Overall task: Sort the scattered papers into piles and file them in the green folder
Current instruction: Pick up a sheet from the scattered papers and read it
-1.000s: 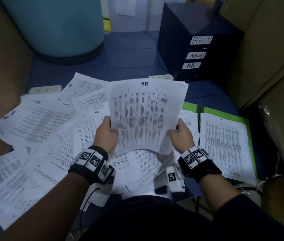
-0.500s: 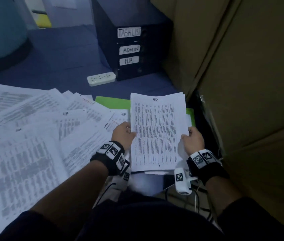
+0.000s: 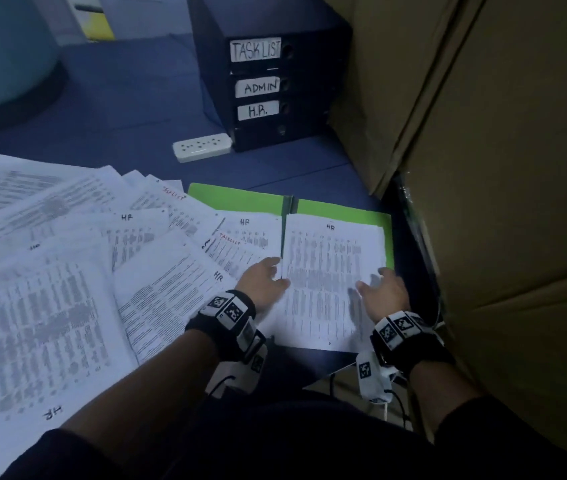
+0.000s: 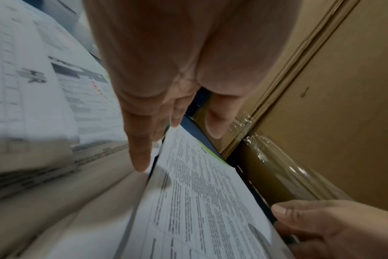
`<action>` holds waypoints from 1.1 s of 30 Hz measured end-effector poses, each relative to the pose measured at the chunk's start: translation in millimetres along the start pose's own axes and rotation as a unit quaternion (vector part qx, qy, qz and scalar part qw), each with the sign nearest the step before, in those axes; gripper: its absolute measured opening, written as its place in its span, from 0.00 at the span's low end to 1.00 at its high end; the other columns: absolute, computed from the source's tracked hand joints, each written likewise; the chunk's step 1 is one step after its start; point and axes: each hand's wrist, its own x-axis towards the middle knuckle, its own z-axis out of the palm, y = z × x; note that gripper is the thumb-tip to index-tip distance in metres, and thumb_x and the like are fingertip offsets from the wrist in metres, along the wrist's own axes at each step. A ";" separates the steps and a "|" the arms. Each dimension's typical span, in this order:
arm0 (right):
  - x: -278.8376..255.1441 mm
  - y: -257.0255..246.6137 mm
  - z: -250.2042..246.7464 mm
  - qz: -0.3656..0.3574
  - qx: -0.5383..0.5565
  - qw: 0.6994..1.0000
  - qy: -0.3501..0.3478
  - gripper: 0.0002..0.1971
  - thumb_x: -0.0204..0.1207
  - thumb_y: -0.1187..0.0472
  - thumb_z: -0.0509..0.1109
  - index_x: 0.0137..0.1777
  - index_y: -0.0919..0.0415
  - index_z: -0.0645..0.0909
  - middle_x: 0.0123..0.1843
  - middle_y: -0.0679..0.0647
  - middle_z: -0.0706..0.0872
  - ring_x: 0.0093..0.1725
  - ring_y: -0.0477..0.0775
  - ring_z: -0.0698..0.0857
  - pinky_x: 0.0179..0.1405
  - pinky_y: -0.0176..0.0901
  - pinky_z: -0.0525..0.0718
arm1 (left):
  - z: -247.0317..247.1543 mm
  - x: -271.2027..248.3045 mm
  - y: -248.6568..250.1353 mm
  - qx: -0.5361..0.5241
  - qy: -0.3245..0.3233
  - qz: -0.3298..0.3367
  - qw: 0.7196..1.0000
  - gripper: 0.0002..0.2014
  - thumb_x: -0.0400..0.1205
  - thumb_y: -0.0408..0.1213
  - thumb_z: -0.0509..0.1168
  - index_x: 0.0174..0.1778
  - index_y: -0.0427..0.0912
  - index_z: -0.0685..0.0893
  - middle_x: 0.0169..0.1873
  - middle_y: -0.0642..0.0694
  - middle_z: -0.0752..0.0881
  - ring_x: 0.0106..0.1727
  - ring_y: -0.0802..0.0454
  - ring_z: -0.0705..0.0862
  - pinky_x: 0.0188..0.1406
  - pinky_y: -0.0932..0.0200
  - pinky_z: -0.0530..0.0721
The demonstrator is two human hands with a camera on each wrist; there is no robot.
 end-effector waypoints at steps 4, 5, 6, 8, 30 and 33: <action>-8.7 -46.0 20.4 -0.107 0.028 0.993 -0.040 0.19 0.78 0.57 0.68 0.68 0.62 0.76 0.70 0.59 0.77 0.66 0.60 0.77 0.62 0.41 0.72 | -42.1 -34.1 -17.9 -0.135 0.049 0.027 0.989 0.21 0.81 0.28 0.64 0.71 0.38 0.74 0.57 0.41 0.81 0.50 0.48 0.83 0.40 0.66 0.79; -14.3 -59.9 29.4 -0.130 0.028 0.989 -0.061 0.17 0.78 0.57 0.68 0.65 0.62 0.78 0.68 0.59 0.78 0.65 0.59 0.78 0.61 0.41 0.72 | -56.0 -42.2 -26.1 -0.139 0.071 0.032 0.987 0.19 0.81 0.28 0.64 0.69 0.39 0.76 0.54 0.44 0.81 0.47 0.50 0.82 0.40 0.65 0.79; -21.2 -74.7 40.8 -0.149 0.027 0.985 -0.087 0.16 0.78 0.57 0.69 0.63 0.61 0.79 0.67 0.58 0.80 0.64 0.58 0.79 0.61 0.41 0.72 | -71.9 -52.3 -34.8 -0.135 0.096 0.037 0.985 0.17 0.81 0.30 0.65 0.67 0.42 0.77 0.54 0.46 0.81 0.49 0.50 0.82 0.44 0.62 0.80; -37.9 -104.4 66.9 -0.190 0.022 0.972 -0.136 0.13 0.77 0.57 0.70 0.60 0.61 0.81 0.63 0.57 0.82 0.61 0.57 0.80 0.59 0.41 0.74 | -105.3 -72.0 -56.3 -0.135 0.146 0.034 0.979 0.15 0.82 0.33 0.65 0.65 0.46 0.78 0.57 0.47 0.81 0.52 0.49 0.82 0.50 0.57 0.79; -234.2 -230.0 259.0 -0.298 -0.187 0.923 -0.157 0.05 0.80 0.64 0.64 0.43 0.61 0.72 0.39 0.58 0.80 0.35 0.57 0.78 0.30 0.39 0.74 | -281.0 -197.1 -289.5 -0.067 0.234 -0.109 0.964 0.25 0.81 0.37 0.67 0.75 0.39 0.71 0.74 0.42 0.74 0.74 0.45 0.72 0.67 0.58 0.67; -230.5 -235.4 243.3 -0.317 -0.169 0.926 -0.119 0.08 0.81 0.66 0.61 0.40 0.60 0.70 0.33 0.56 0.77 0.36 0.59 0.79 0.31 0.41 0.73 | -288.6 -193.2 -289.8 -0.079 0.227 -0.102 0.965 0.26 0.82 0.37 0.66 0.76 0.40 0.69 0.76 0.43 0.72 0.76 0.46 0.70 0.71 0.55 0.68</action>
